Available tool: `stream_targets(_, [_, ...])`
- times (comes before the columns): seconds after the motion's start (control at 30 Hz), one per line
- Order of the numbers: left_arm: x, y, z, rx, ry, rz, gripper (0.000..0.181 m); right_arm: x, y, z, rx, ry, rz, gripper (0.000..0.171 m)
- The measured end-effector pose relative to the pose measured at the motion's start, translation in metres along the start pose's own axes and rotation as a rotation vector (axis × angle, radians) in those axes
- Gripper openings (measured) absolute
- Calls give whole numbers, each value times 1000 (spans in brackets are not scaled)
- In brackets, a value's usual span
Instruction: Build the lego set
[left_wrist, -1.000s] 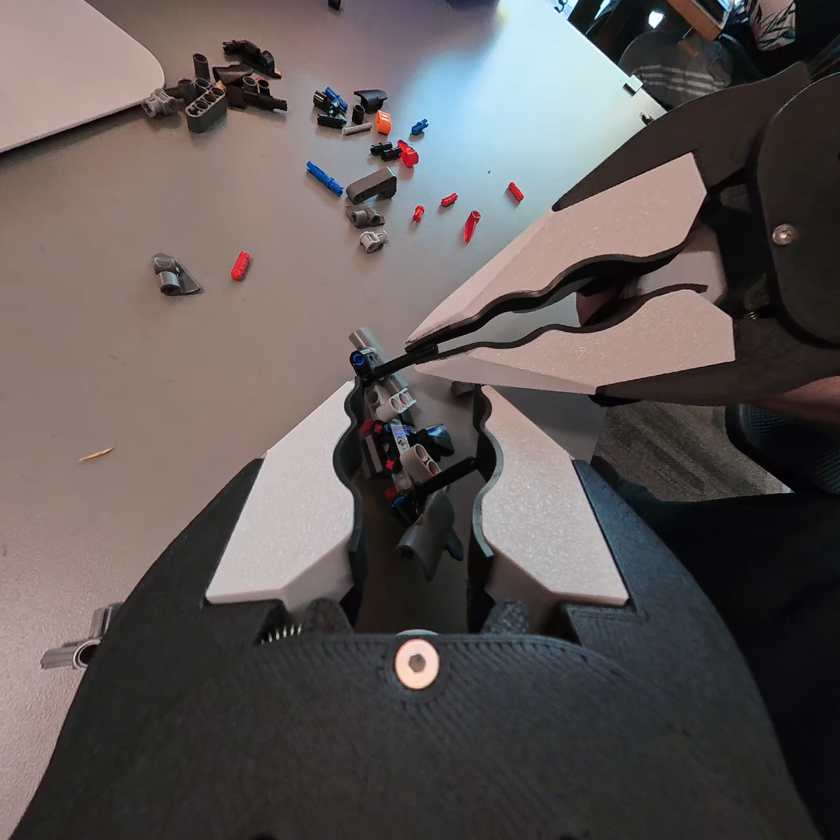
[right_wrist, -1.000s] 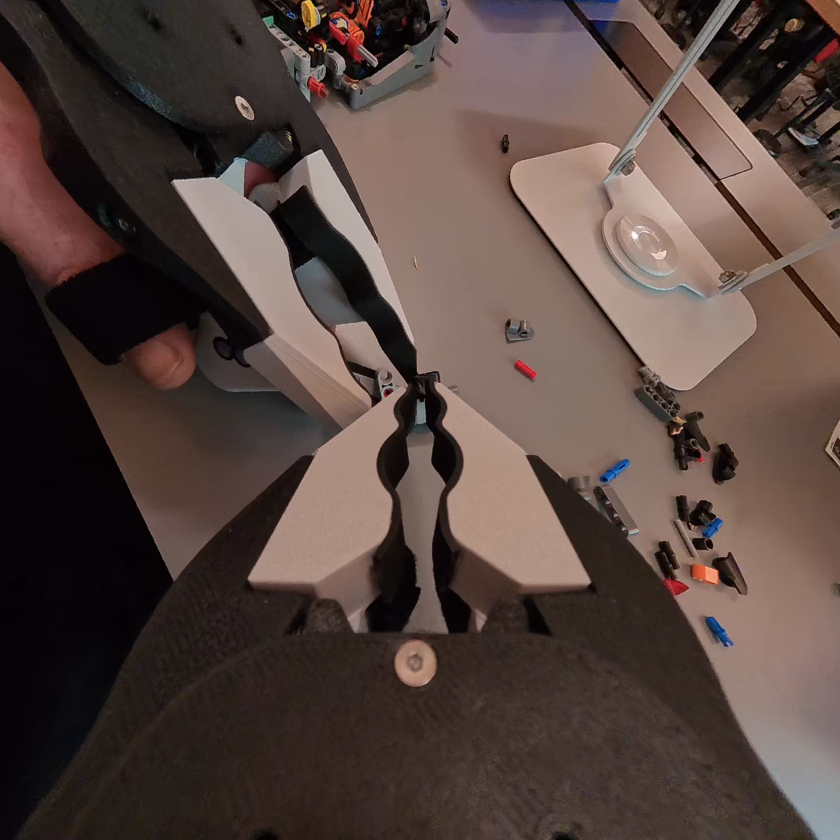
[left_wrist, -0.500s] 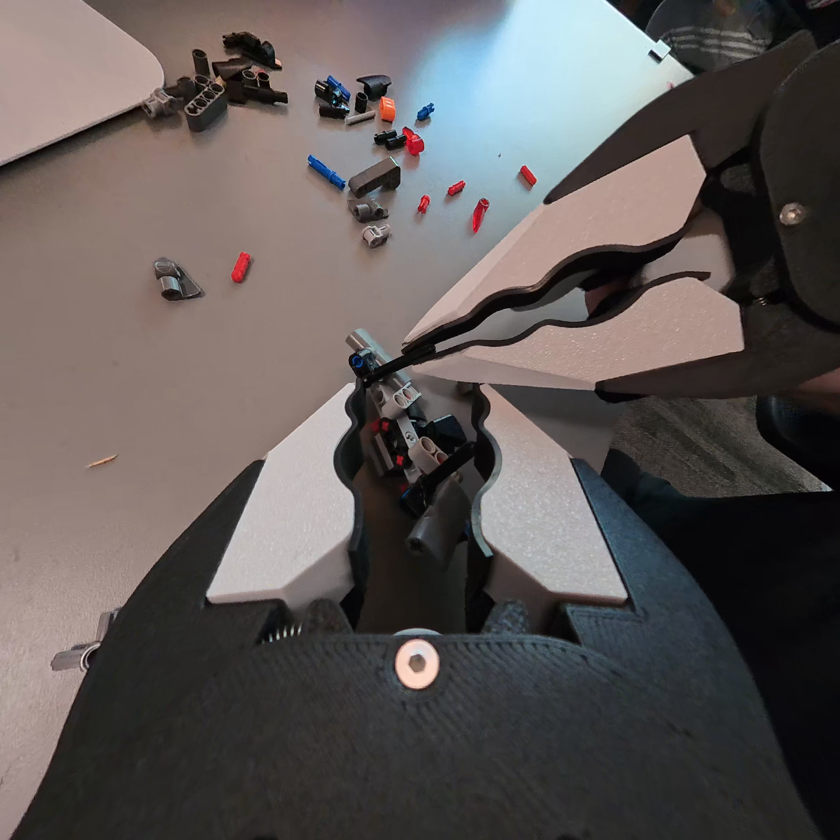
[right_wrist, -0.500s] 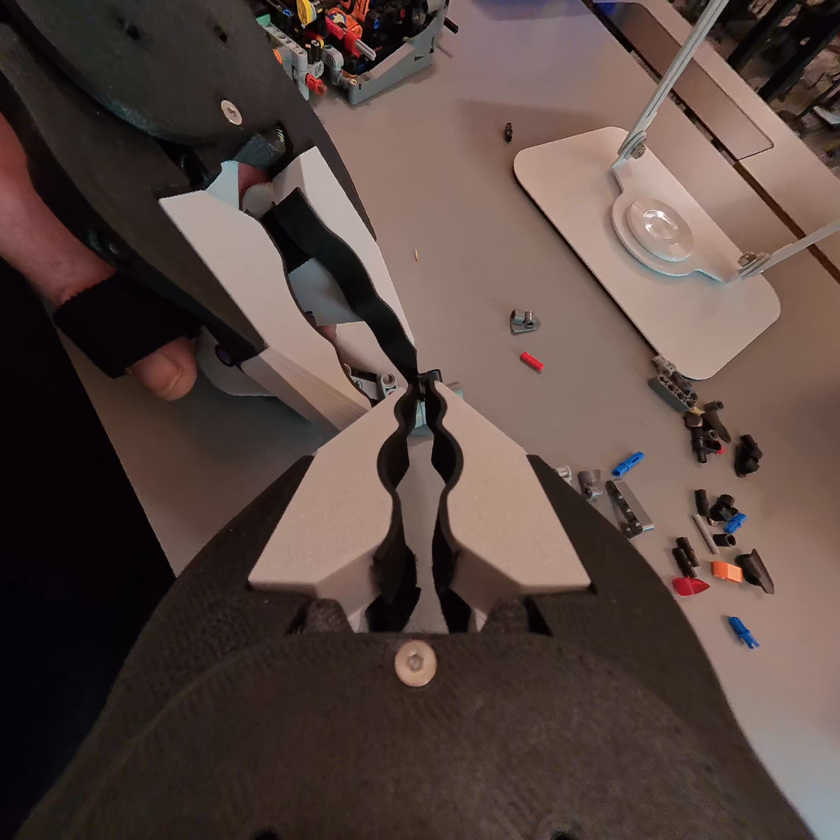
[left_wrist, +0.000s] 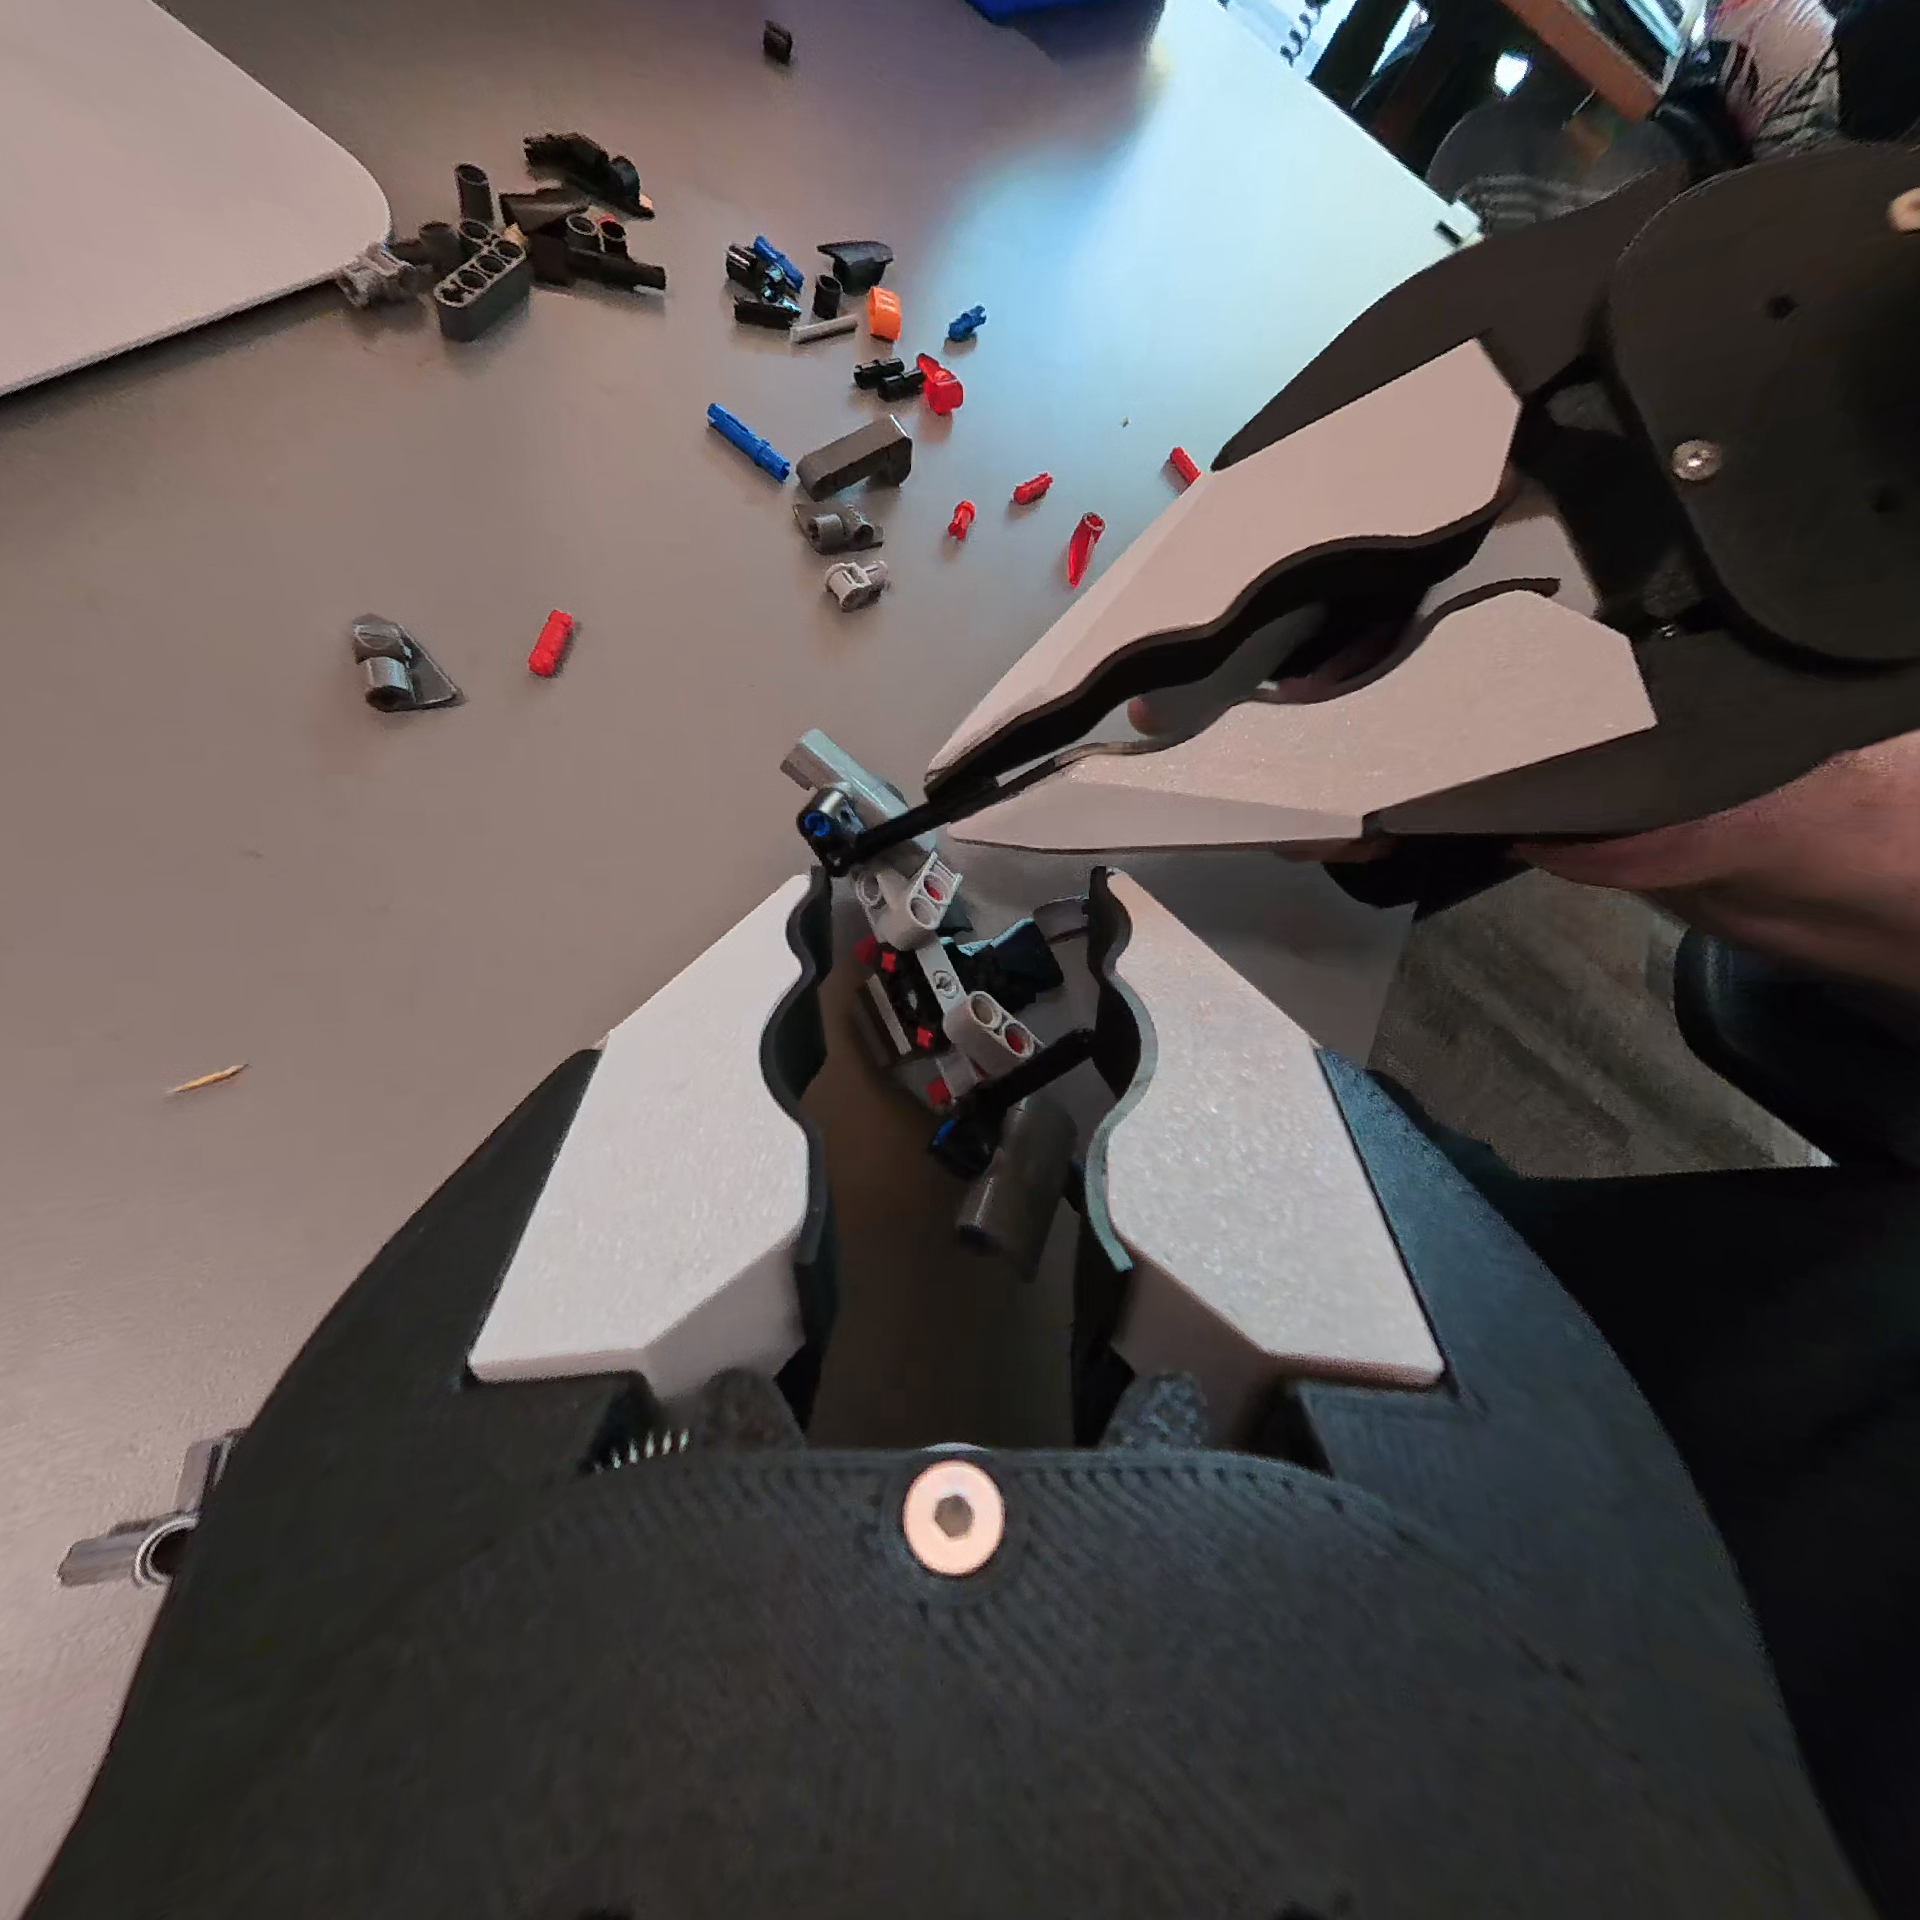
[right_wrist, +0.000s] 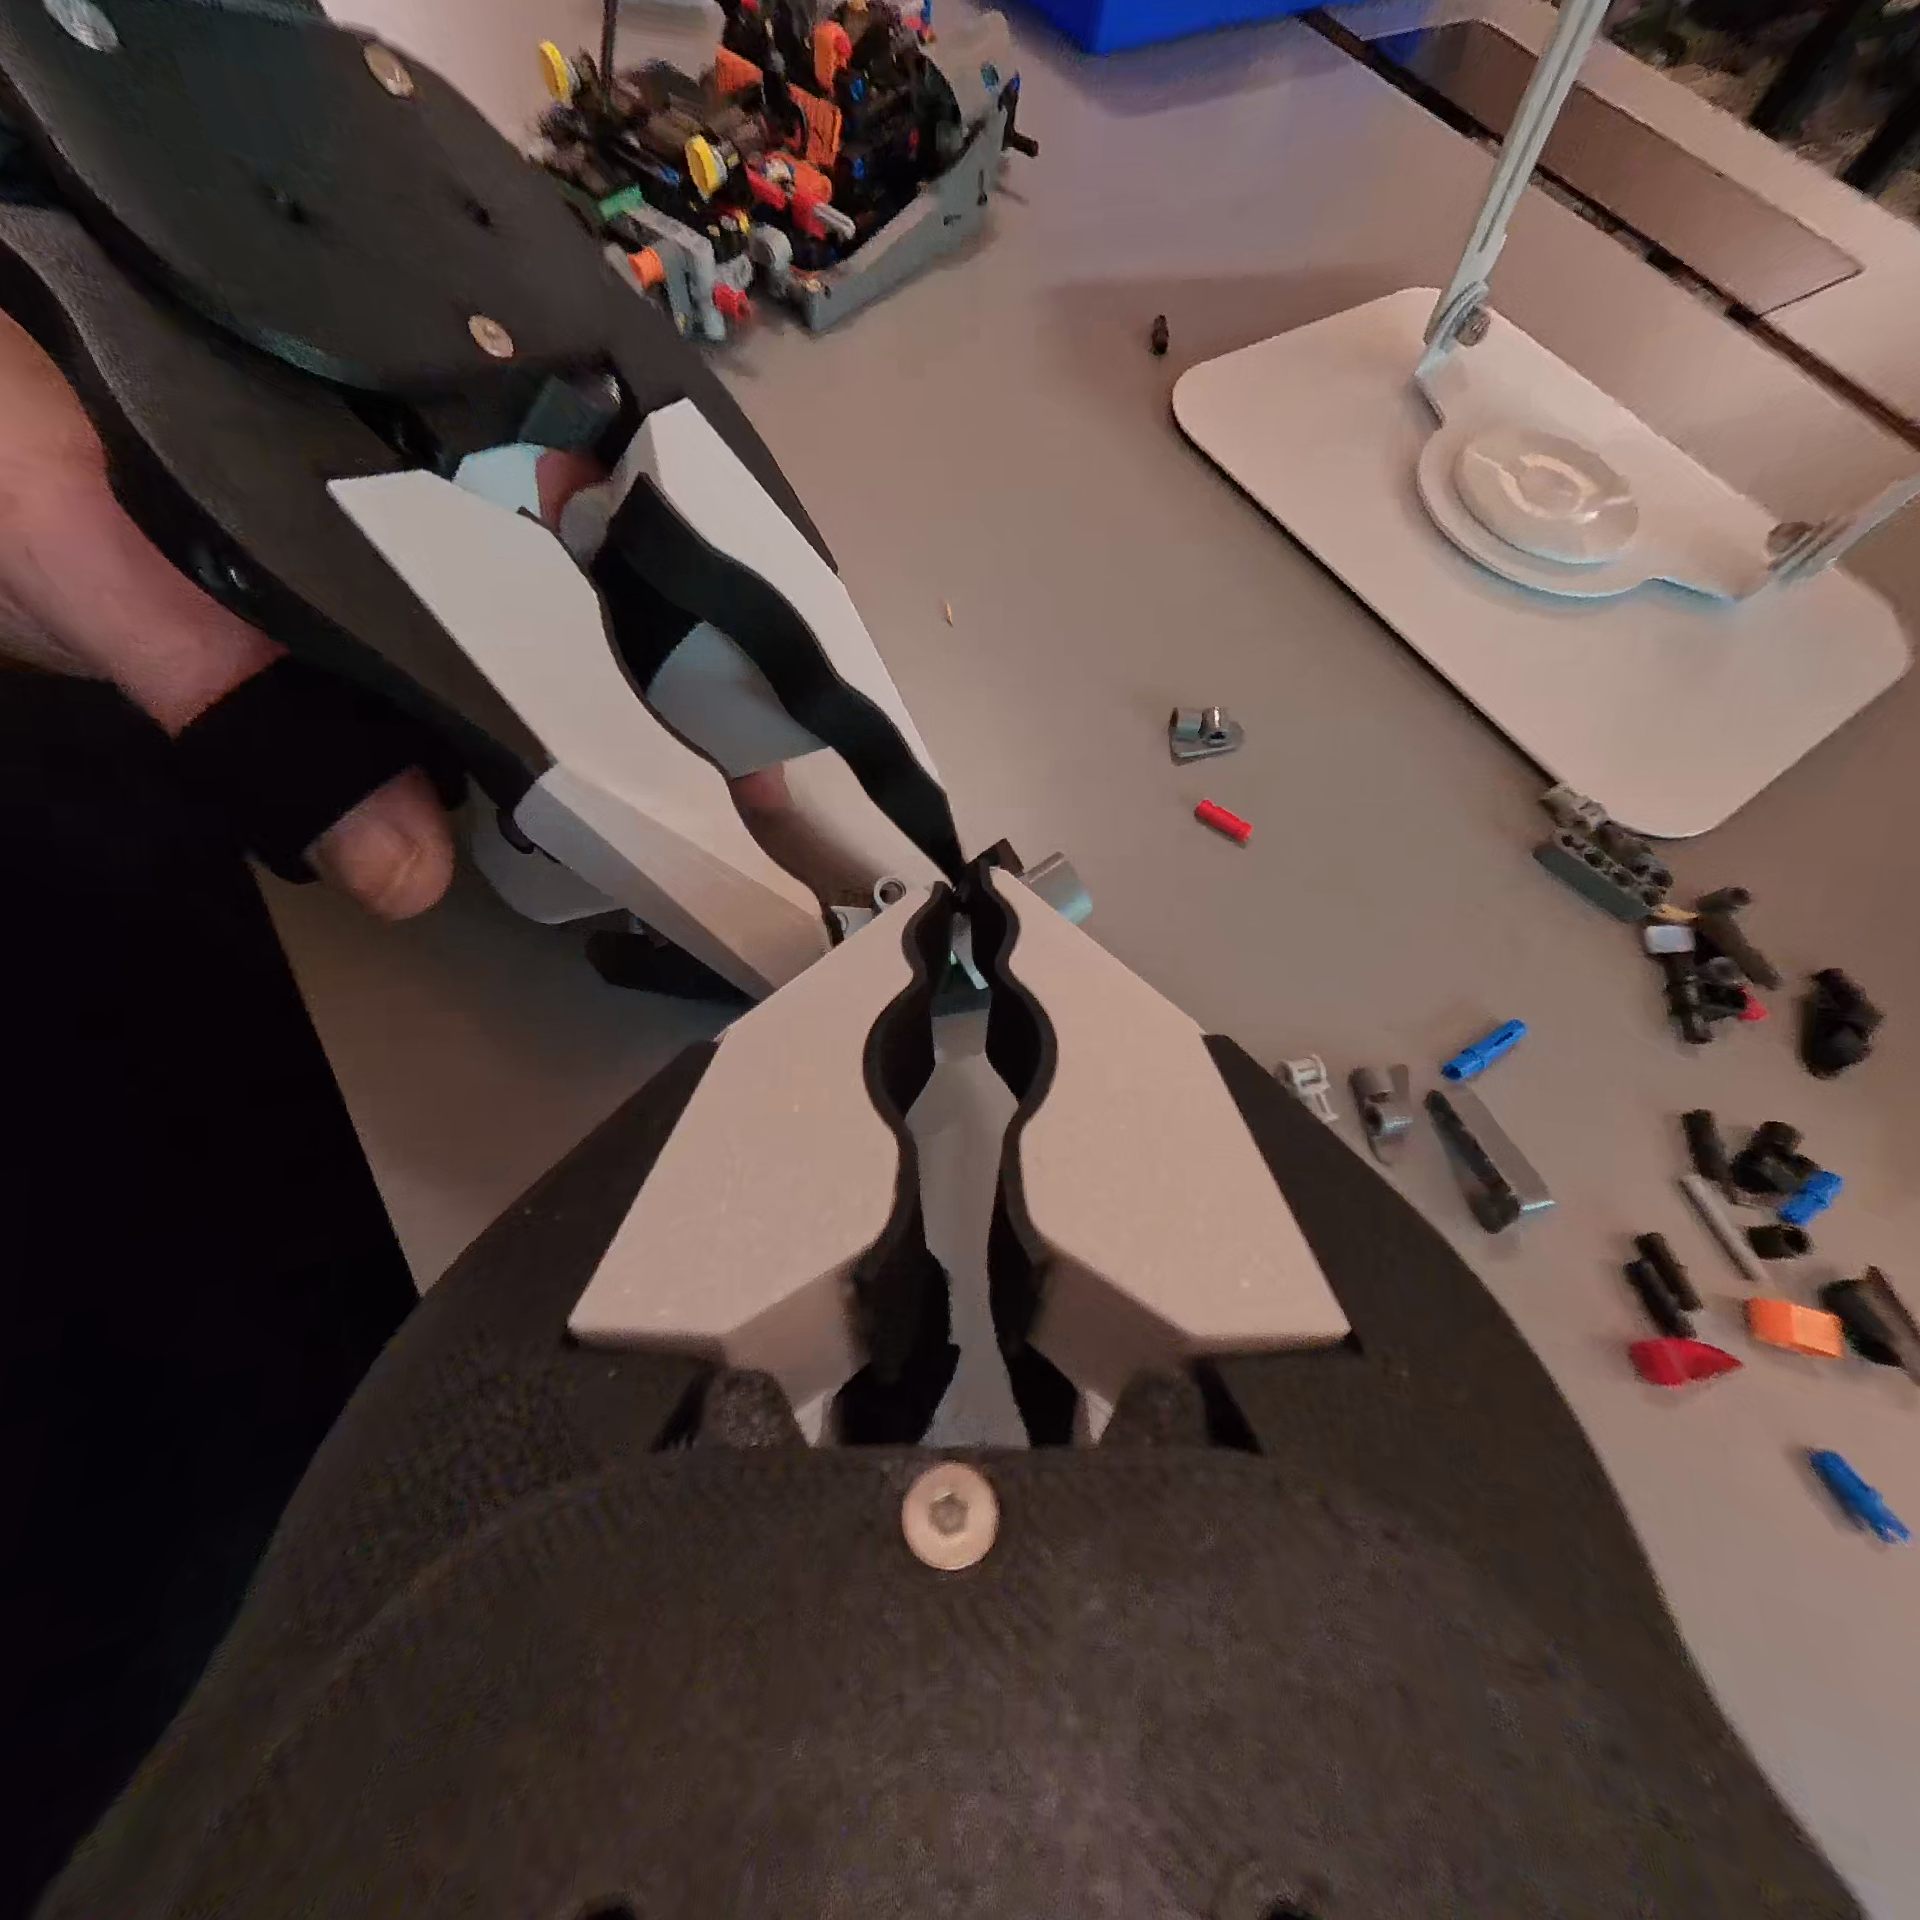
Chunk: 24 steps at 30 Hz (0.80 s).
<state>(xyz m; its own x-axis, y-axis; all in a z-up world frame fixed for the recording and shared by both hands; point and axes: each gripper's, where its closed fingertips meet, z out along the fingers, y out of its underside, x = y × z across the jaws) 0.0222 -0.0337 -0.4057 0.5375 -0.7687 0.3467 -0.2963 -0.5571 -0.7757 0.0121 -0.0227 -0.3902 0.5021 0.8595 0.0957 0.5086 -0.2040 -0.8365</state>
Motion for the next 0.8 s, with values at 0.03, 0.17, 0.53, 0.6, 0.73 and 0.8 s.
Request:
stream_targets(0.03, [0, -1, 0, 8, 4, -5, 51, 1, 2, 0, 10, -16, 27, 1])
stream_targets(0.17, [2, -3, 2, 11, 30, -17, 55, 3, 4, -2, 53, -102, 115, 0])
stream_targets(0.53, [10, -10, 14, 20, 67, -57, 55, 13, 13, -12, 55, -174, 159, 1])
stream_targets(0.6, [12, -11, 15, 24, 69, -60, 55, 14, 15, -13, 55, -160, 128, 1])
stream_targets(0.73, [13, -12, 17, 33, 65, -65, 55, 14, 16, -14, 49, -105, 24, 2])
stream_targets(0.8, [13, -12, 17, 34, 66, -67, 56, 12, 16, -15, 47, -76, -28, 1])
